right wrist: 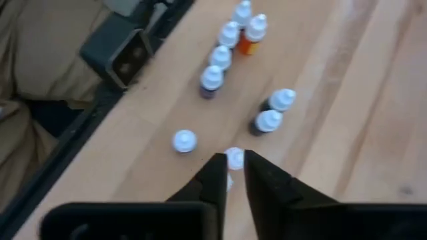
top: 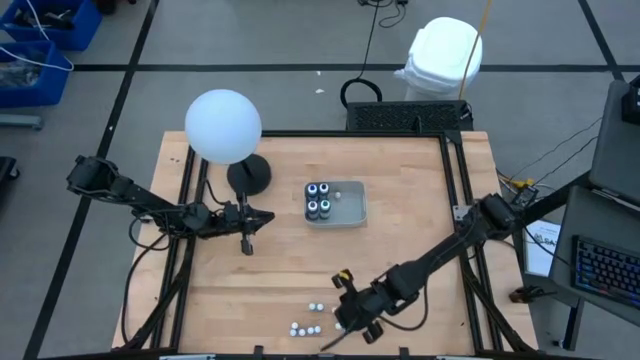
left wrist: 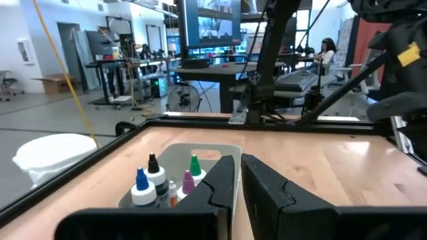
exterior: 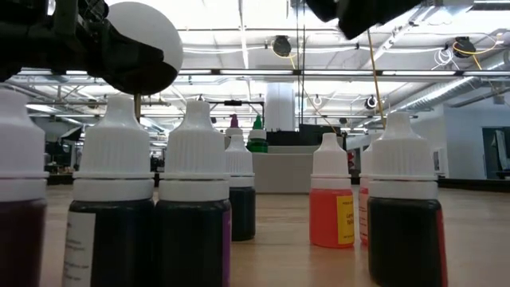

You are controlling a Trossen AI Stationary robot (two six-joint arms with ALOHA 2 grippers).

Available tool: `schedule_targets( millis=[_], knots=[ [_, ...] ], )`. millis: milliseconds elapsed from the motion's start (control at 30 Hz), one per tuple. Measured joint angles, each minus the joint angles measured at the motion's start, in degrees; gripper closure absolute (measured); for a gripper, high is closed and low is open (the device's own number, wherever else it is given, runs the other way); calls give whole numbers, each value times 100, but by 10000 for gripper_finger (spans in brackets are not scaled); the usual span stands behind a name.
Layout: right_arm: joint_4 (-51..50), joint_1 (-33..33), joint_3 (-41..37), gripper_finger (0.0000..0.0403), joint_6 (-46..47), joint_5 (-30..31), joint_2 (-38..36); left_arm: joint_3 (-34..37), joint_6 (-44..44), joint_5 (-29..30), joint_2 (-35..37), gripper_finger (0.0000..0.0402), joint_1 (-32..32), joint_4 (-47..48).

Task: Pick & Place food coloring
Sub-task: Put the top right small yellow food coloring bottle into the gray bin

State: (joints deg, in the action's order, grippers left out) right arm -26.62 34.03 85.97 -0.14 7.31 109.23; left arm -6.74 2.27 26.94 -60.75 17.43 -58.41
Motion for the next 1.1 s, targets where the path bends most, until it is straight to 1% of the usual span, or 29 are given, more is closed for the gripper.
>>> schedule_targets(
  millis=[100, 267, 367, 467, 600, 700, 867, 1000, 1100],
  knots=[
    [86, 101, -46, 323, 85, 9, 0, 0, 1, -1, 0, 364, 0, 0],
    [243, 93, -207, 262, 254, 47, 9, 0, -19, -7, 0, 364, 0, 2],
    [451, 51, -393, 234, 380, 52, 0, 0, -118, -11, 0, 364, 0, 7],
    [530, 19, -578, 214, 397, 28, 9, 0, -132, -11, 0, 364, 0, 27],
    [958, 14, -833, 205, 399, 24, 0, 0, -117, -11, 0, 364, 0, 46],
    [1305, 18, -1012, 207, 400, 13, 7, 0, -110, -11, 0, 364, 0, 47],
    [1440, 16, -1172, 214, 535, 20, 2, 2, -110, -9, 0, 364, 0, 138],
    [1981, 16, -1426, 215, 625, 23, 0, 2, -110, -10, 0, 364, 0, 138],
    [2153, 18, -1648, 215, 698, 17, 6, 2, -116, -9, 0, 364, 0, 138]
  ],
)
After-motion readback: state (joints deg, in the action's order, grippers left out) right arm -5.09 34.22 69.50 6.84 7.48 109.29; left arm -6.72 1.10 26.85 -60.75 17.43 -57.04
